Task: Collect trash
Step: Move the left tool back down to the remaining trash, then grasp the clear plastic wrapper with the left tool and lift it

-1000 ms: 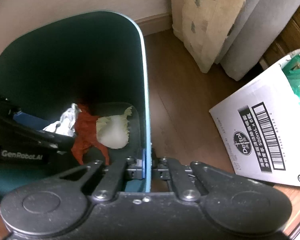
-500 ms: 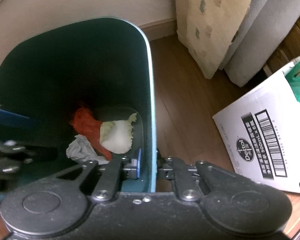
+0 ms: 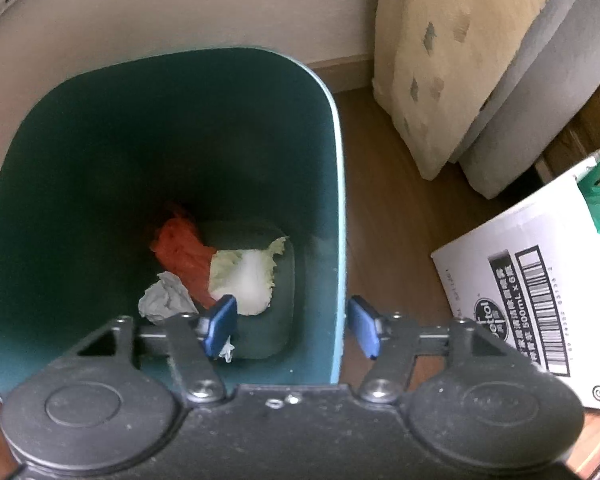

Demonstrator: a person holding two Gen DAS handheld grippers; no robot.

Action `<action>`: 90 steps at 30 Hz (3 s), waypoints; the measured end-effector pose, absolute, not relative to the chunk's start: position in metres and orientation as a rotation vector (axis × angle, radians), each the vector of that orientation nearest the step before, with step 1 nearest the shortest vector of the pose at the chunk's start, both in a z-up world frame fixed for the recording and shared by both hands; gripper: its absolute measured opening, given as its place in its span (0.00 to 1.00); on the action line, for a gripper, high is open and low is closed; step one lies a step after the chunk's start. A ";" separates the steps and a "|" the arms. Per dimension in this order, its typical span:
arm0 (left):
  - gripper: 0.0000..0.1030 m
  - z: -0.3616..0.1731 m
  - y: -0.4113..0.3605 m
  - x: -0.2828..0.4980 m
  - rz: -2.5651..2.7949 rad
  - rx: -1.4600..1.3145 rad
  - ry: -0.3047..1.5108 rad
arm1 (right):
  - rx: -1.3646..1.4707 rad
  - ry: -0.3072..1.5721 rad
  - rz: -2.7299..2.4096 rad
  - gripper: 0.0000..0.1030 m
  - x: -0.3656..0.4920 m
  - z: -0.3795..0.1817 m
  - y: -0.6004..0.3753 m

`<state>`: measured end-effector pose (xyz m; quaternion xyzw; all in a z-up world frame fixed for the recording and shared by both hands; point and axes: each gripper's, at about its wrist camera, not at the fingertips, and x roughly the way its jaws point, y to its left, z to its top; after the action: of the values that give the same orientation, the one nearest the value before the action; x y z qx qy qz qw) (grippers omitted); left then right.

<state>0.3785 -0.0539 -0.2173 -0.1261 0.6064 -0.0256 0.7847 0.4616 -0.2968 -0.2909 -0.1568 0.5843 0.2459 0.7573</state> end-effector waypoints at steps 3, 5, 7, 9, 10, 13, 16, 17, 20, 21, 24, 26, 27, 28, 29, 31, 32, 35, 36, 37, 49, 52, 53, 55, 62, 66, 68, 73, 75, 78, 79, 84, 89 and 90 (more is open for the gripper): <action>0.72 -0.224 -0.033 0.368 0.010 -0.241 1.304 | -0.349 1.257 0.546 0.57 0.463 -0.287 -0.298; 0.72 -0.236 -0.014 0.360 0.064 -0.256 1.330 | -0.344 1.255 0.556 0.51 0.467 -0.284 -0.298; 0.72 -0.251 0.005 0.352 0.127 -0.263 1.351 | -0.392 1.251 0.552 0.46 0.470 -0.285 -0.294; 0.72 -0.267 0.019 0.345 0.193 -0.255 1.376 | -0.439 1.249 0.563 0.36 0.474 -0.288 -0.290; 0.72 -0.278 0.029 0.342 0.224 -0.274 1.395 | -0.451 1.256 0.570 0.31 0.476 -0.290 -0.287; 0.72 -0.307 0.055 0.333 0.313 -0.334 1.434 | -0.499 1.256 0.575 0.18 0.482 -0.297 -0.280; 0.72 -0.333 0.072 0.326 0.369 -0.324 1.465 | -0.543 1.255 0.562 0.09 0.486 -0.301 -0.277; 0.72 -0.341 0.076 0.324 0.374 -0.313 1.476 | -0.541 1.264 0.563 0.08 0.488 -0.301 -0.278; 0.72 -0.364 0.086 0.321 0.407 -0.289 1.509 | -0.554 1.282 0.560 0.08 0.489 -0.301 -0.276; 0.72 -0.371 0.091 0.321 0.427 -0.296 1.520 | -0.547 1.295 0.544 0.08 0.490 -0.302 -0.275; 0.72 -0.388 0.098 0.322 0.458 -0.312 1.525 | -0.417 1.377 0.472 0.05 0.503 -0.302 -0.281; 0.72 -0.393 0.095 0.322 0.431 -0.318 1.526 | -0.354 1.407 0.450 0.03 0.510 -0.300 -0.284; 0.72 -0.395 0.089 0.323 0.408 -0.320 1.527 | -0.362 1.404 0.452 0.02 0.510 -0.298 -0.282; 0.72 -0.398 0.083 0.322 0.376 -0.315 1.531 | -0.394 1.389 0.457 0.03 0.509 -0.295 -0.277; 0.72 -0.400 0.075 0.323 0.348 -0.306 1.536 | -0.421 1.373 0.462 0.03 0.508 -0.292 -0.271; 0.72 -0.406 0.054 0.323 0.282 -0.286 1.550 | -0.440 1.354 0.475 0.02 0.511 -0.286 -0.264; 0.72 -0.410 0.042 0.323 0.238 -0.271 1.557 | -0.456 1.341 0.476 0.02 0.512 -0.283 -0.261; 0.72 -0.415 0.011 0.325 0.122 -0.245 1.559 | -0.494 1.310 0.479 0.02 0.520 -0.275 -0.255; 0.72 -0.417 0.003 0.327 0.091 -0.247 1.556 | -0.490 1.305 0.477 0.02 0.524 -0.272 -0.256; 0.72 -0.419 -0.004 0.330 0.077 -0.252 1.555 | -0.489 1.300 0.470 0.02 0.526 -0.269 -0.256; 0.66 -0.496 -0.021 0.366 0.216 -0.680 1.735 | -0.527 1.294 0.466 0.02 0.522 -0.258 -0.262; 0.48 -0.510 -0.022 0.374 0.266 -0.694 1.768 | -0.538 1.290 0.473 0.03 0.517 -0.257 -0.263; 0.41 -0.513 -0.023 0.376 0.272 -0.687 1.780 | -0.531 1.294 0.473 0.03 0.516 -0.257 -0.264; 0.26 -0.515 -0.026 0.380 0.267 -0.671 1.791 | -0.523 1.301 0.468 0.04 0.514 -0.258 -0.266; 0.08 -0.503 -0.027 0.389 0.264 -0.616 1.766 | -0.473 1.311 0.431 0.05 0.507 -0.257 -0.270; 0.07 -0.481 -0.011 0.386 0.281 -0.620 1.728 | -0.462 1.303 0.424 0.06 0.501 -0.256 -0.270; 0.07 -0.463 -0.005 0.385 0.285 -0.602 1.701 | -0.458 1.302 0.419 0.06 0.499 -0.254 -0.270; 0.07 -0.409 0.011 0.380 0.268 -0.517 1.606 | -0.466 1.301 0.415 0.07 0.494 -0.253 -0.261; 0.07 -0.398 0.018 0.377 0.286 -0.530 1.601 | -0.487 1.291 0.425 0.07 0.490 -0.252 -0.255; 0.07 -0.388 0.027 0.372 0.274 -0.534 1.586 | -0.507 1.287 0.437 0.08 0.485 -0.251 -0.250; 0.07 -0.388 0.028 0.369 0.252 -0.551 1.589 | -0.511 1.287 0.440 0.08 0.485 -0.252 -0.250; 0.14 -0.404 0.022 0.376 0.165 -0.577 1.584 | -0.509 1.303 0.420 0.06 0.492 -0.261 -0.259; 0.72 -0.434 0.006 0.386 0.140 -0.579 1.589 | -0.482 1.340 0.383 0.04 0.505 -0.275 -0.275; 0.72 -0.439 0.003 0.389 0.136 -0.561 1.587 | -0.475 1.349 0.380 0.04 0.508 -0.278 -0.279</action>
<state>0.3891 0.0030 -0.4389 -0.2482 0.7026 0.0601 0.6642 0.5082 -0.2790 -0.2782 -0.2165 0.6144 0.1730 0.7387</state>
